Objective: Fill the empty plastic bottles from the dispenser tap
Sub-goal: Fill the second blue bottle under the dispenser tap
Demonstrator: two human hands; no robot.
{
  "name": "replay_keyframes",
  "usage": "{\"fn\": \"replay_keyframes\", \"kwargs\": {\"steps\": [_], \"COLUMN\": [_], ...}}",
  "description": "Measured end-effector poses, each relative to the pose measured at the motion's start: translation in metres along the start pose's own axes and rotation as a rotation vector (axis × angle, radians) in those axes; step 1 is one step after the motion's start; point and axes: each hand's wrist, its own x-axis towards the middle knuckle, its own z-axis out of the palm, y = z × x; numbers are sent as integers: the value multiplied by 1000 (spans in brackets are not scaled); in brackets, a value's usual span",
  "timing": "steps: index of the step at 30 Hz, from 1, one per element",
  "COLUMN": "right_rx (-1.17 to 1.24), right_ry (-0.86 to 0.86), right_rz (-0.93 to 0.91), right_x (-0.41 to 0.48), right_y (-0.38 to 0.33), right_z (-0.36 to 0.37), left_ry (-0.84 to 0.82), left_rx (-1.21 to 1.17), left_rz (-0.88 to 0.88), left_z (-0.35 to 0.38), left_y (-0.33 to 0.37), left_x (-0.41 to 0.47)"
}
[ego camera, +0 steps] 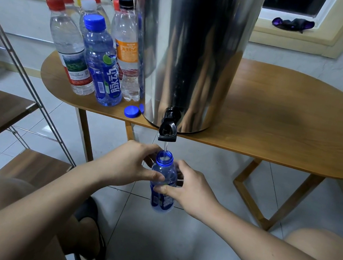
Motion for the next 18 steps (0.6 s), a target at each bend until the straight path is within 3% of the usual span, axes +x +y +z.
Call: {"fn": "replay_keyframes", "kwargs": {"steps": [18], "right_rx": [-20], "right_ry": [1], "right_rz": [7], "right_x": [2], "right_y": [-4], "right_z": [-1], "left_ry": [10], "left_rx": [15], "left_rz": [-4], "left_z": [-1], "left_y": [2], "left_x": [0]}}
